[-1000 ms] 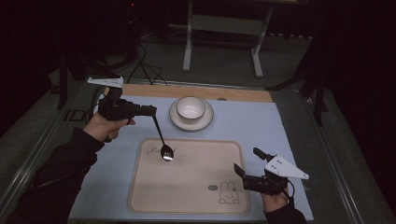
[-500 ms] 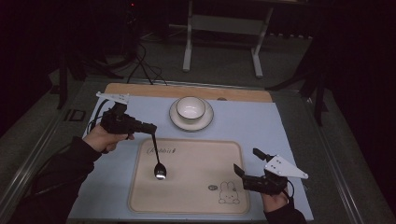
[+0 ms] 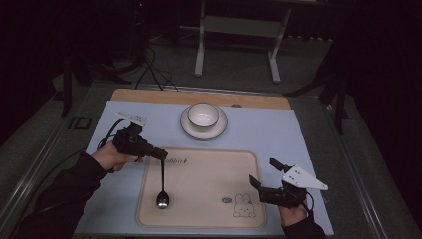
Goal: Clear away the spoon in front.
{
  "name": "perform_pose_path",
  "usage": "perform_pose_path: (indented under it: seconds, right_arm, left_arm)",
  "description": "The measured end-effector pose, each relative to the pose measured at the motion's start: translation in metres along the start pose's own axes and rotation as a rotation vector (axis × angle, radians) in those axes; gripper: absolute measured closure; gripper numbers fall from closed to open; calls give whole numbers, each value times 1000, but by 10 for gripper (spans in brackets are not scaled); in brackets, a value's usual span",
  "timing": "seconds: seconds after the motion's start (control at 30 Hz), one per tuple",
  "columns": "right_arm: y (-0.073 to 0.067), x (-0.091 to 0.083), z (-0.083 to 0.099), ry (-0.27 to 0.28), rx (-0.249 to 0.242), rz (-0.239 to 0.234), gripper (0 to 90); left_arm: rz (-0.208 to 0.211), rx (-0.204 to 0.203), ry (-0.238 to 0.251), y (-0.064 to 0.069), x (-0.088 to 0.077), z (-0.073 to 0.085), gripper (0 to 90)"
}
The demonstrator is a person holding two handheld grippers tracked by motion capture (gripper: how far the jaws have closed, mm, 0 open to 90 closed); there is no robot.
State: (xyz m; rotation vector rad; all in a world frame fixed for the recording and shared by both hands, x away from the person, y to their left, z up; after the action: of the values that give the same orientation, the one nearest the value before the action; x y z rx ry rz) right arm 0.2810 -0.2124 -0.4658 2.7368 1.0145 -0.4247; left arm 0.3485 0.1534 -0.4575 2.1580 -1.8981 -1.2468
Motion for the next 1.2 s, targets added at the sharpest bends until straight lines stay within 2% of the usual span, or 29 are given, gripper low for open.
perform_pose_path:
  seconds: [0.13, 0.3, 0.47, 0.73, 0.87, 1.0, 1.2]
  right_arm:
    - [-2, 0, 0, 3, 0, -24, 132]
    - [-2, 2, 1, -2, -7, -22, 132]
    - [-1, 1, 1, -3, -2, -16, 132]
    - [-2, 2, 1, -3, -6, -18, 132]
    - [-1, 1, 1, -3, -6, -18, 132]
    - [-2, 2, 1, -6, -8, -20, 132]
    - [-3, 2, 2, -12, -9, -26, 132]
  left_arm:
    - [3, -4, -16, -6, 3, 7, 895]
    - [14, -23, -37, -13, 7, 13, 893]
    - [11, -31, -7, -21, 10, 18, 883]
    - [-39, -47, 31, -35, 16, 26, 803]
    - [-76, -58, 49, -43, 21, 30, 803]
    - [-110, -86, 85, -52, 23, 34, 803]
    - [-125, -119, 107, -62, 30, 41, 804]
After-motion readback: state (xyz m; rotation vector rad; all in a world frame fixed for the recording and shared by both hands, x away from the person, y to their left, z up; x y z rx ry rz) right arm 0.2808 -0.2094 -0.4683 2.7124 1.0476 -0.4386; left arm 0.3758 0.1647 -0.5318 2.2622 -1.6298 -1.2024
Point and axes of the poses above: each handheld gripper's, and its own axes: x roughly forward along the jaws, z roughly out of its underside, y roughly to its right, the point moved 6 cm from there along x, roughly forward along the jaws, and after that the axes turned 2 degrees about -x, right-handed, at the moved point
